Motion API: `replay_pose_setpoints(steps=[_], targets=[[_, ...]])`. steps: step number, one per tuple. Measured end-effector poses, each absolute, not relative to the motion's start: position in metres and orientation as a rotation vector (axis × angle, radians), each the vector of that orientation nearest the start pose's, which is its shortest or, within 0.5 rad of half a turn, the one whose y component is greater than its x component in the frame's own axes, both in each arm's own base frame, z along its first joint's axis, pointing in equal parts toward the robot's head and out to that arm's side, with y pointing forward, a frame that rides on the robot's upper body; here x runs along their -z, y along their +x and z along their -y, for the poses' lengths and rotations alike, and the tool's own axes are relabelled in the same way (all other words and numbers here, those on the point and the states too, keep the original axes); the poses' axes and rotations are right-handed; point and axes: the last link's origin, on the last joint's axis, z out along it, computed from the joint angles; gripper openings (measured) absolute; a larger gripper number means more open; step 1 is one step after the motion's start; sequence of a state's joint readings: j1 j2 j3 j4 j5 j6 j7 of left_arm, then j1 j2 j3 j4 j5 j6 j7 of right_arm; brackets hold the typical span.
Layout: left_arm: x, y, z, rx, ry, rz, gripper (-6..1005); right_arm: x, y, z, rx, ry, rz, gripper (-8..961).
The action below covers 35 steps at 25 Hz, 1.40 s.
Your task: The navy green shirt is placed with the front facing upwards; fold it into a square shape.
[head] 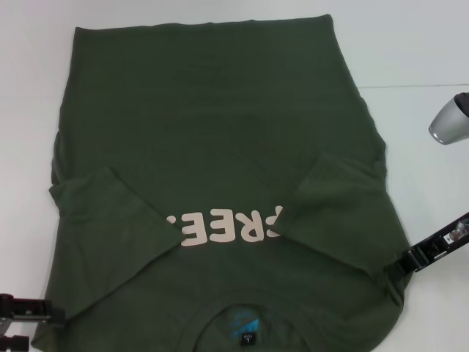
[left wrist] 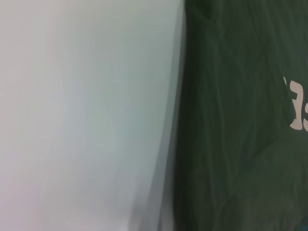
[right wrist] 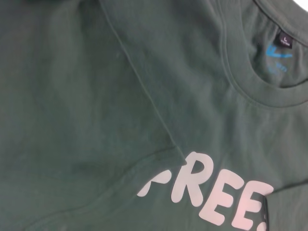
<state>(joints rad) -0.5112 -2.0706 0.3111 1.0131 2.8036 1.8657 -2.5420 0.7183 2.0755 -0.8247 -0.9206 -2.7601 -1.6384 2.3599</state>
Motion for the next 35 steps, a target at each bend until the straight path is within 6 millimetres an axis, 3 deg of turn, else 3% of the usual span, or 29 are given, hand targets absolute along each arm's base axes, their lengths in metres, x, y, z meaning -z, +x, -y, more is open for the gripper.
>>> replay_pose_setpoints(steps=[23,35], targets=[[-0.0643,-0.3431,-0.2704,-0.037,2.162,-2.507,786,-0.0173,0.261,-0.3528,0.422,-2.531,-1.464,38],[-0.0632,-0.343,-0.2699,-0.023,2.165,-2.498,412,-0.017,0.2606,-0.3529,0.422,-2.533,-1.464,38]])
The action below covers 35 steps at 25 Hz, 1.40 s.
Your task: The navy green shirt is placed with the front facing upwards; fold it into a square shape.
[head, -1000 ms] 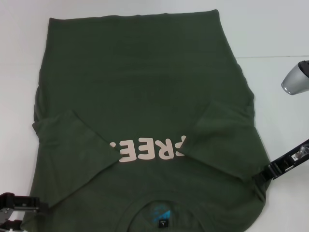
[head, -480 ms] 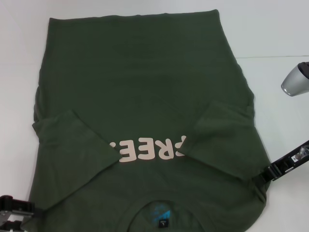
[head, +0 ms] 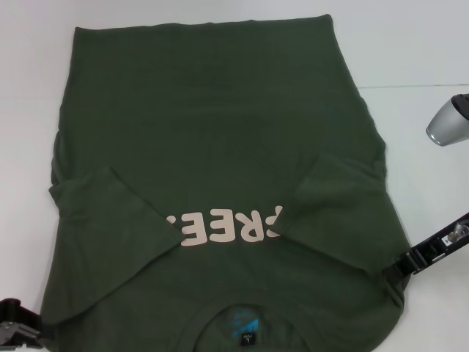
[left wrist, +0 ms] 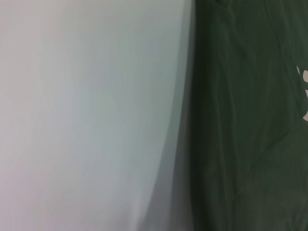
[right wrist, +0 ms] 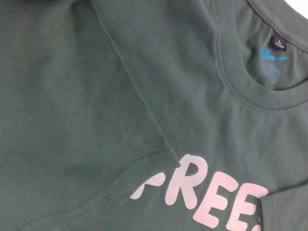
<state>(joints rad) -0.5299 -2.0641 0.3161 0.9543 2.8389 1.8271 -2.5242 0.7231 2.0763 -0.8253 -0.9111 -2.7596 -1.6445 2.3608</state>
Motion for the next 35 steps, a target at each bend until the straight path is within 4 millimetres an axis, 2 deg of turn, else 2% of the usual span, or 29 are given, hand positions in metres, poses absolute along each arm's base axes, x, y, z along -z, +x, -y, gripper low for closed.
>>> replay_pose_setpoints(steps=[8,13,16,20,28,32,35], targets=[[-0.057,-0.343,-0.272,-0.03,2.171,-2.479,116,-0.017,0.261,-0.352,0.422,-2.532,-1.466,39],[-0.055,-0.343,-0.273,-0.033,2.2,-2.452,29,-0.018,0.263,-0.351,0.403,-2.531,-1.475,38],[-0.055,-0.344,-0.273,-0.043,2.269,-2.39,30,-0.02,0.267,-0.349,0.353,-2.539,-1.477,37],[-0.053,-0.344,-0.27,-0.086,2.407,-2.248,31,-0.022,0.276,-0.34,0.201,-2.574,-1.472,39],[-0.057,-0.351,-0.265,-0.387,2.646,-2.028,34,-0.035,0.304,-0.306,-0.323,-2.567,-1.438,37],[-0.053,-0.355,-0.266,-0.4,2.733,-1.94,35,-0.043,0.314,-0.287,-0.537,-2.547,-1.386,39],[-0.05,-0.356,-0.265,-0.397,2.806,-1.843,36,-0.045,0.322,-0.276,-0.606,-2.524,-1.348,39]])
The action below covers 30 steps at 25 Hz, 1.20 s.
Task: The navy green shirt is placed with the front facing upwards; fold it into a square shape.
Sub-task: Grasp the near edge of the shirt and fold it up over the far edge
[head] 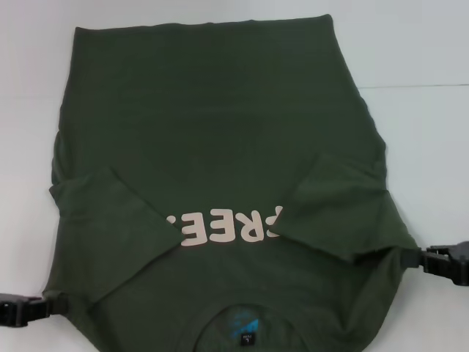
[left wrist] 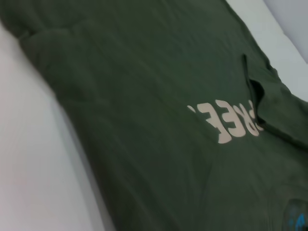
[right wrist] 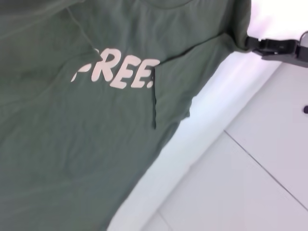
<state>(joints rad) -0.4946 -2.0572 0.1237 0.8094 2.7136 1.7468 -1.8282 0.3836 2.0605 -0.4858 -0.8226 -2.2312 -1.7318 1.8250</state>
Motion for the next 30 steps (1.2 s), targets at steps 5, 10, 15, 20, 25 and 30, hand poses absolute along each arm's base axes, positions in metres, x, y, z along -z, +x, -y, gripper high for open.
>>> replay_pose_setpoints(steps=[5,10,15,20,25,30], targets=[[-0.049,-0.355,-0.259,0.375,-2.48,1.468,37,-0.041,0.335,-0.259,-0.706,-2.498,-1.262,38],[-0.055,-0.354,-0.247,0.494,-2.529,1.272,39,-0.046,0.349,-0.239,-0.775,-2.45,-1.115,38],[-0.055,-0.355,-0.235,0.545,-2.574,1.07,41,-0.039,0.358,-0.217,-0.803,-2.441,-0.944,37],[-0.05,-0.359,-0.226,0.552,-2.577,0.91,42,-0.032,0.364,-0.194,-0.826,-2.413,-0.828,37],[-0.048,-0.363,-0.218,0.562,-2.573,0.771,44,-0.036,0.37,-0.163,-0.86,-2.341,-0.717,37],[-0.047,-0.359,-0.208,0.575,-2.633,0.681,45,-0.034,0.375,-0.137,-0.851,-2.285,-0.699,38]])
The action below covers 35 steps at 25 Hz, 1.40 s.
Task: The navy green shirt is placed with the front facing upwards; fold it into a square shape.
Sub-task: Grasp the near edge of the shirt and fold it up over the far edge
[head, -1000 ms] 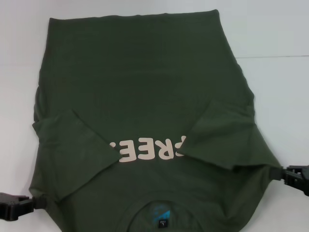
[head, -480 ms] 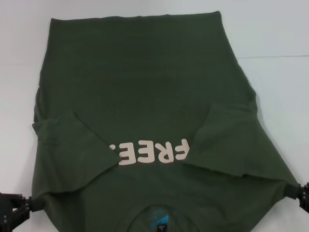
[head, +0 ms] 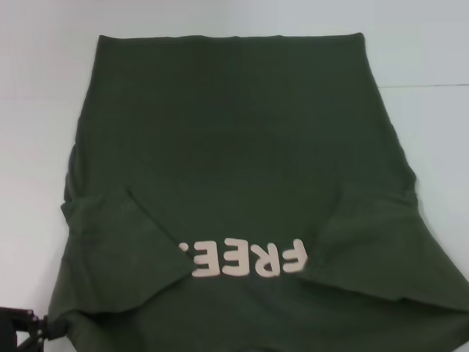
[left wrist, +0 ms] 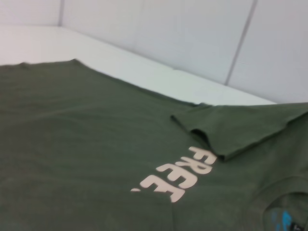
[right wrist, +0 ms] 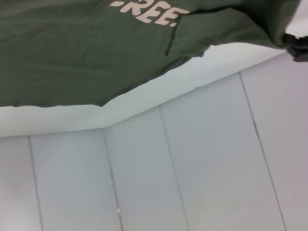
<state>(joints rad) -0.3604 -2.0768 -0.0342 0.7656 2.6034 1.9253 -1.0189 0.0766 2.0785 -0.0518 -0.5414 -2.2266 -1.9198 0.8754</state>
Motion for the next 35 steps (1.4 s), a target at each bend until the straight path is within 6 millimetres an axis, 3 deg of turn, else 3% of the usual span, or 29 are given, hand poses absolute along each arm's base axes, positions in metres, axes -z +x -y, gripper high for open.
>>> replay_pose_setpoints(steps=[6,12,22,35], targets=[[-0.049,-0.359,-0.193,0.58,-2.674,0.659,47,-0.027,0.377,-0.112,-0.847,-2.247,-0.688,39],[-0.052,-0.362,-0.179,0.593,-2.657,0.652,49,-0.032,0.378,-0.093,-0.861,-2.175,-0.669,38],[-0.054,-0.364,-0.169,0.614,-2.625,0.655,52,-0.037,0.38,-0.091,-0.85,-2.14,-0.653,37],[-0.062,-0.367,-0.178,0.658,-2.492,0.665,56,-0.043,0.377,-0.116,-0.903,-2.071,-0.598,39]])
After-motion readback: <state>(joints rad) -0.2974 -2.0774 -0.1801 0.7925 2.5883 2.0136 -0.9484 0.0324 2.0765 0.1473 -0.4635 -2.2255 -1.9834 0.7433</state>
